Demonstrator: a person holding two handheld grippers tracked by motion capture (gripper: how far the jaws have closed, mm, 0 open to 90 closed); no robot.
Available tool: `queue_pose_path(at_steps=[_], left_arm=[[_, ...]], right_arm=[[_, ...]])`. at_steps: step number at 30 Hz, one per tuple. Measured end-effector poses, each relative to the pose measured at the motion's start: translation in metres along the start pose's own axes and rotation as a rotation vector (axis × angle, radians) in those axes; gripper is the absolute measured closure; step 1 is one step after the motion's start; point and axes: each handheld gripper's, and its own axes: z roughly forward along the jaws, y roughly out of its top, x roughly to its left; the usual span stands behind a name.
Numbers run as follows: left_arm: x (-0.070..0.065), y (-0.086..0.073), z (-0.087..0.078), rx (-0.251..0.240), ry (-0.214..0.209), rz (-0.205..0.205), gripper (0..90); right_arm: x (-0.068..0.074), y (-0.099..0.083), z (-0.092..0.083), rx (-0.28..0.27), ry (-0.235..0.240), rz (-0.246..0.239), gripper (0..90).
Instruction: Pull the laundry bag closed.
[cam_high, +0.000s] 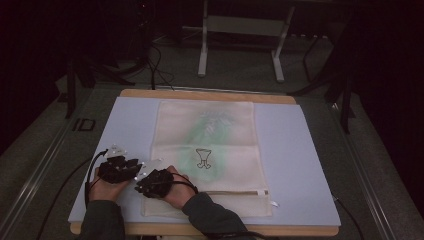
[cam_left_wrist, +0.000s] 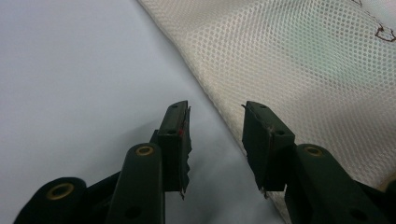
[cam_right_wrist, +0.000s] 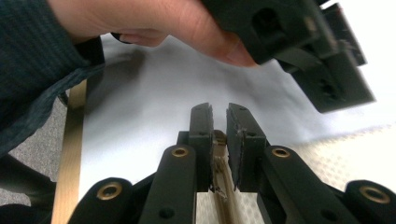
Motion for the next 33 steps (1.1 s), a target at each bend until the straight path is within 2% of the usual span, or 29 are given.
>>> queue_pose_path(at_steps=[6,15,22,27,30,33], left_arm=[[-0.002,0.0,0.0,-0.009,-0.005,0.014,61.1],[-0.003,0.0,0.0,-0.012,-0.007,0.017,61.4],[-0.005,-0.001,-0.001,-0.006,-0.008,0.026,62.2],[-0.008,-0.002,-0.003,-0.005,-0.023,0.031,64.1],[-0.011,-0.003,-0.003,0.012,-0.02,0.053,65.9],[-0.011,-0.003,-0.002,0.017,-0.027,0.058,68.0]], right_arm=[[-0.002,-0.013,-0.013,-0.008,0.004,0.017,80.7],[-0.008,-0.024,-0.007,0.024,0.018,0.043,78.0],[-0.006,-0.024,-0.004,0.039,0.024,0.029,81.3],[-0.005,-0.027,-0.002,0.046,0.014,0.023,81.6],[-0.004,-0.028,-0.002,0.043,0.008,0.021,81.6],[-0.003,-0.029,-0.002,0.039,0.006,0.022,81.6]])
